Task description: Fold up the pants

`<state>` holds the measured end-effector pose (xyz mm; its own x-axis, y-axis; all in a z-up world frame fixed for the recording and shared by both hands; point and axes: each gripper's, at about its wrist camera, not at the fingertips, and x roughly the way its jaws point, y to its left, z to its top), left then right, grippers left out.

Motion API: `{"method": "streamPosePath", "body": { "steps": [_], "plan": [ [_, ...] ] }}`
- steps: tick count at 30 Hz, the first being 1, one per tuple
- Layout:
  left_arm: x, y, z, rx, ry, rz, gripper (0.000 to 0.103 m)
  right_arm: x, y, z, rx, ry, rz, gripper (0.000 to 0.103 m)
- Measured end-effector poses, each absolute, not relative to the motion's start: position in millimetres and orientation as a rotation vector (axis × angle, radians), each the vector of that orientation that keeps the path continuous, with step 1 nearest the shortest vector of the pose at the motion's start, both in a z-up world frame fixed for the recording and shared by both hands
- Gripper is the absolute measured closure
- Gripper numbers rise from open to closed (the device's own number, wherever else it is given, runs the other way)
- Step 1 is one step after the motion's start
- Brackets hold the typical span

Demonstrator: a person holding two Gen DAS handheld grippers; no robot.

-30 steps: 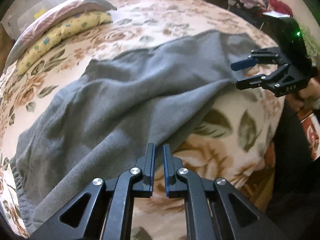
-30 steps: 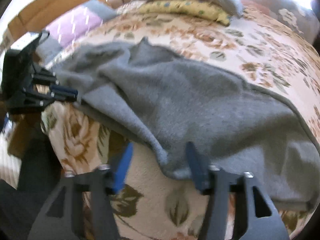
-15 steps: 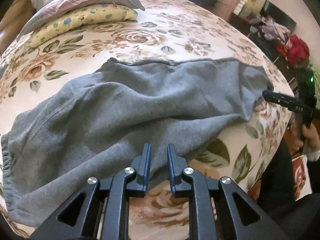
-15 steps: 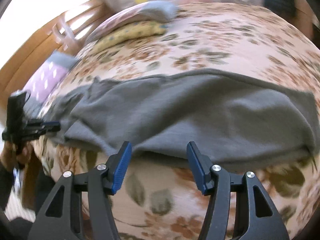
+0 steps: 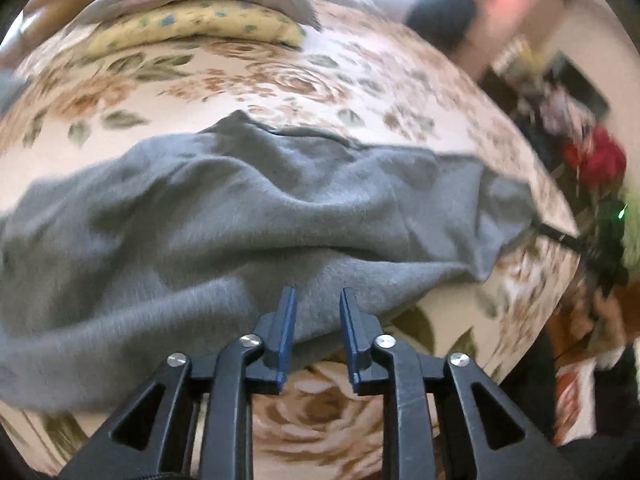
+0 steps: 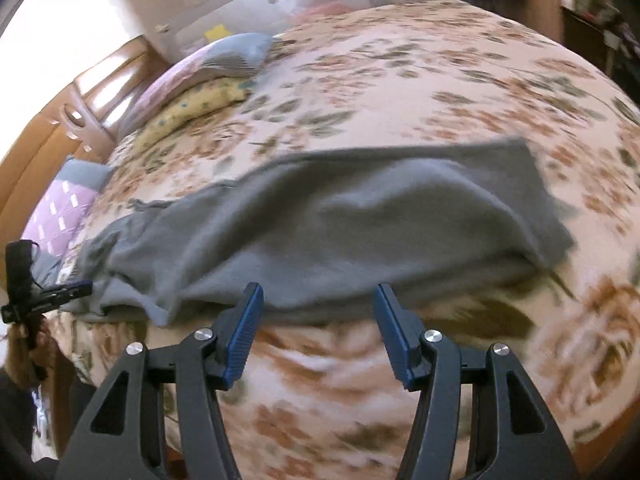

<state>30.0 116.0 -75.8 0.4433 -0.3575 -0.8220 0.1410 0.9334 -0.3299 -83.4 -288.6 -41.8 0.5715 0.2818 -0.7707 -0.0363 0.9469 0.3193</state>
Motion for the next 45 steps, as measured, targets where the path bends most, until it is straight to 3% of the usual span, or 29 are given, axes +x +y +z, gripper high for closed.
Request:
{"method": "streamPosePath", "body": {
  "steps": [10, 13, 20, 23, 24, 25, 31, 35, 37, 39, 45],
  "plan": [
    [5.8, 136.2, -77.4, -0.290, 0.959, -0.173, 0.070, 26.9, -121.9, -31.2, 0.201, 0.986, 0.522, 0.044],
    [11.4, 152.1, -78.8, -0.346, 0.943, -0.167, 0.058, 64.9, -61.1, -35.1, 0.131, 1.025, 0.571, 0.044],
    [27.4, 142.8, -103.6, -0.454, 0.957, -0.241, 0.057, 129.4, 35.7, -66.3, 0.007, 1.129, 0.590, 0.044],
    [30.9, 138.0, -132.1, -0.509, 1.052, -0.248, 0.058, 146.3, 60.0, -92.4, -0.039, 1.218, 0.583, 0.044],
    [28.4, 139.0, -138.6, -0.528, 1.058, -0.248, 0.059, 147.5, 65.1, -98.8, -0.054, 1.235, 0.596, 0.055],
    [25.1, 140.9, -140.0, -0.543, 1.043, -0.256, 0.059, 146.9, 72.3, -105.7, -0.067, 1.256, 0.637, 0.092],
    [23.4, 157.9, -148.0, -0.615, 1.068, -0.305, 0.070, 176.1, 80.9, -99.9, -0.132, 1.142, 0.544, 0.092],
    [18.2, 155.9, -138.9, -0.561, 1.076, -0.288, 0.070, 187.4, 75.3, -122.3, -0.108, 1.191, 0.482, 0.086],
    [16.6, 153.6, -133.5, -0.528, 1.075, -0.273, 0.069, 174.6, 66.2, -99.8, -0.135, 1.123, 0.445, 0.057],
    [16.5, 149.9, -126.0, -0.494, 1.077, -0.261, 0.067, 157.4, 48.8, -76.0, -0.126, 1.050, 0.438, 0.044],
    [23.0, 128.2, -97.2, -0.420, 1.036, -0.288, 0.061, 102.1, -29.9, -38.9, 0.009, 1.008, 0.420, 0.043]
  ]
}}
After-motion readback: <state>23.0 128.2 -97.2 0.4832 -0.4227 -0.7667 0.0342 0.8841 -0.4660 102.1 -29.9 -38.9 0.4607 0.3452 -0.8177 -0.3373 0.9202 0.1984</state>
